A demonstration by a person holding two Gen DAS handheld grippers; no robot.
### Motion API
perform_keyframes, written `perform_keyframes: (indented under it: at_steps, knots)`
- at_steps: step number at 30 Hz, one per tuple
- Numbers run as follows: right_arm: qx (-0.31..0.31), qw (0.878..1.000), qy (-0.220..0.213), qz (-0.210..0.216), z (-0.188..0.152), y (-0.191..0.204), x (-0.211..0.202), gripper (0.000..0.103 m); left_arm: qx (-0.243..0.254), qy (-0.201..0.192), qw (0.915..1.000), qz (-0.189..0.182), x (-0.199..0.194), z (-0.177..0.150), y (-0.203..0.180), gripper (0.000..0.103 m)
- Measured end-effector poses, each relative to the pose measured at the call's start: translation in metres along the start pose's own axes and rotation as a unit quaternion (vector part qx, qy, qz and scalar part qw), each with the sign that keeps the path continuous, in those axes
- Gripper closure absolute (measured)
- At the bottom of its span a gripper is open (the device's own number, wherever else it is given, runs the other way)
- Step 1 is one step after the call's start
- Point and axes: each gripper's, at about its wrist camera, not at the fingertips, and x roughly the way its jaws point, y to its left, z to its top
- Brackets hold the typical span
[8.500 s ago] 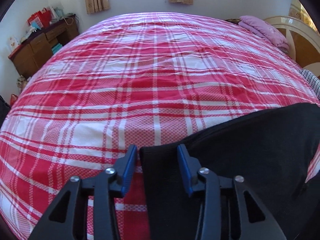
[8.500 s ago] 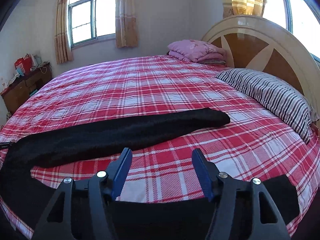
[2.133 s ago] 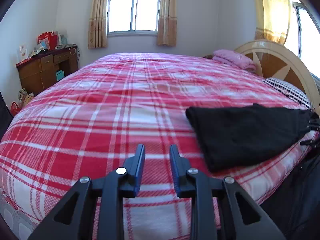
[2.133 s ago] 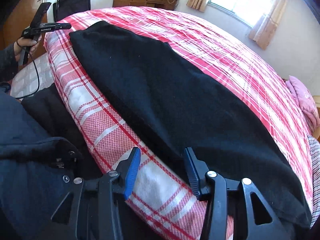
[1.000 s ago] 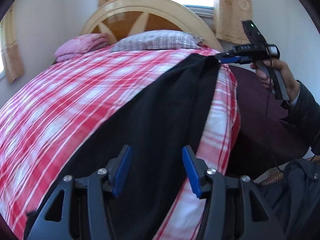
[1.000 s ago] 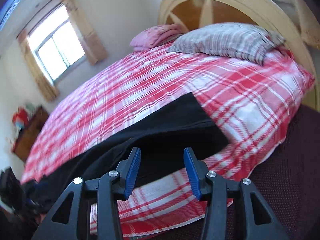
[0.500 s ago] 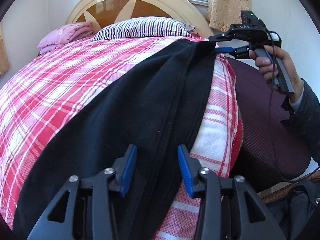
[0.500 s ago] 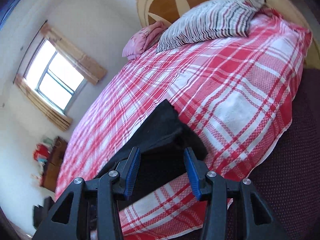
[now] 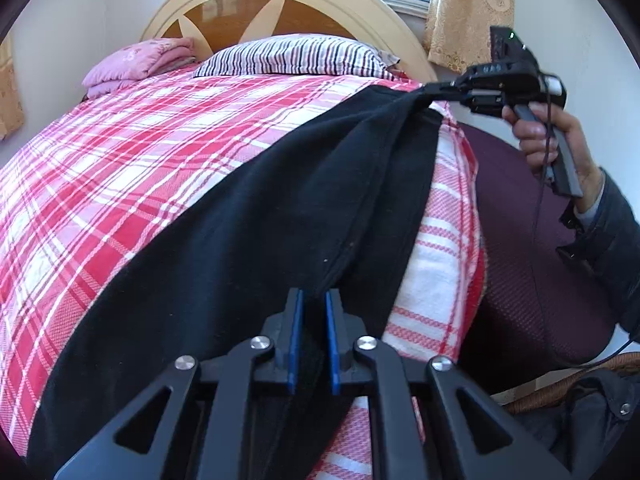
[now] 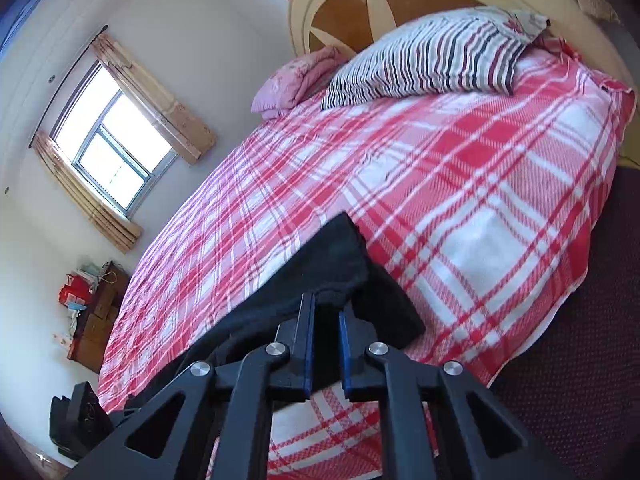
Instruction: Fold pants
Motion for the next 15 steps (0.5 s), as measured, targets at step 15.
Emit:
perform_keyframes:
  at_steps: [15]
  knots:
    - [-0.048,0.998,-0.037,-0.013,0.004,0.017,-0.024,0.095,-0.022,-0.015,0.9991,-0.033,-0.02,0.002,0.0,0.099]
